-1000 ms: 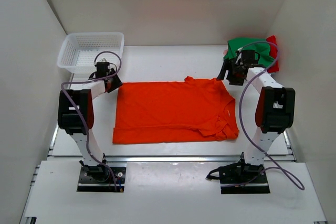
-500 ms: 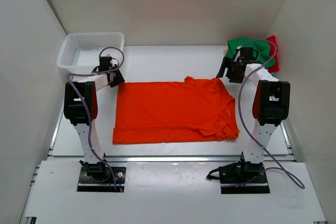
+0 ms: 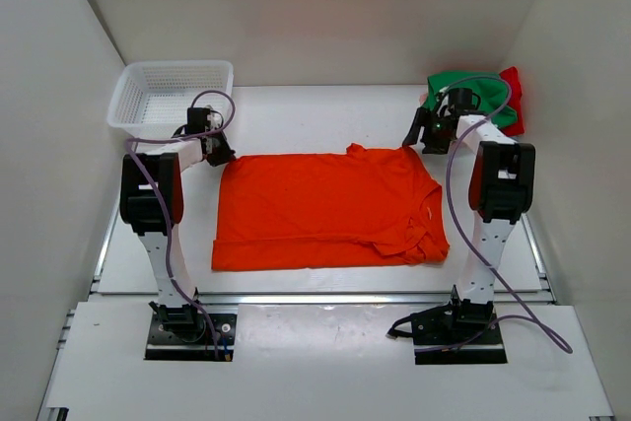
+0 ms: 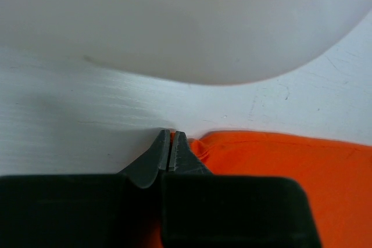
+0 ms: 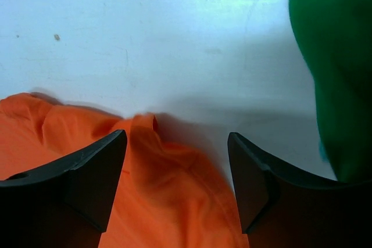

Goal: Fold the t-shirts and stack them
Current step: Grap the side of the flattened tshirt furthest away from the robot with both arms

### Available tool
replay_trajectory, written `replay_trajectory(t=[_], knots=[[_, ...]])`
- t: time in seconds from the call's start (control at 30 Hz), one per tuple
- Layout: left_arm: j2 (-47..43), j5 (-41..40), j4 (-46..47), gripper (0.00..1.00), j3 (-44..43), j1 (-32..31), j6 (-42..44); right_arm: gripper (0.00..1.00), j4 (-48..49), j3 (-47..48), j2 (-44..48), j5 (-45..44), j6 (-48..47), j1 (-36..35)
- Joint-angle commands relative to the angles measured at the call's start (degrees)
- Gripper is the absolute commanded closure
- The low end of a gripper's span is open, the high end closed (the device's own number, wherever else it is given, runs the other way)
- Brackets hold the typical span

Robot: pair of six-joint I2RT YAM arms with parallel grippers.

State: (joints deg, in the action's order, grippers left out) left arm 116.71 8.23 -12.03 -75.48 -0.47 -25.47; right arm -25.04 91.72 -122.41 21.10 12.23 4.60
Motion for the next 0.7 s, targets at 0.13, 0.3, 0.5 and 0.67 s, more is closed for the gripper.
replay_trajectory(t=[0.13,0.3,0.5,0.67], knots=[[-1.9,2.4,0.1,1.00,0.2,0.4,0.1,0.44,-7.0,12.6,-7.2,9.5,-2.6,1.3],[-2.9,2.4,-0.5,1.00,0.4,0.5,0.2,0.47,-7.9,12.1,-7.0,10.7,-4.5,0.3],[-3.5,2.9,-0.2,1.00,1.1,0.5,-0.5,0.60,-12.3,15.2,-8.7,11.8,-8.0,-1.3],[-4.3,3.8,0.5,1.00,1.8,0.5,-0.6,1.00,-10.7,14.2,-7.8,12.3,-8.0,-1.4]])
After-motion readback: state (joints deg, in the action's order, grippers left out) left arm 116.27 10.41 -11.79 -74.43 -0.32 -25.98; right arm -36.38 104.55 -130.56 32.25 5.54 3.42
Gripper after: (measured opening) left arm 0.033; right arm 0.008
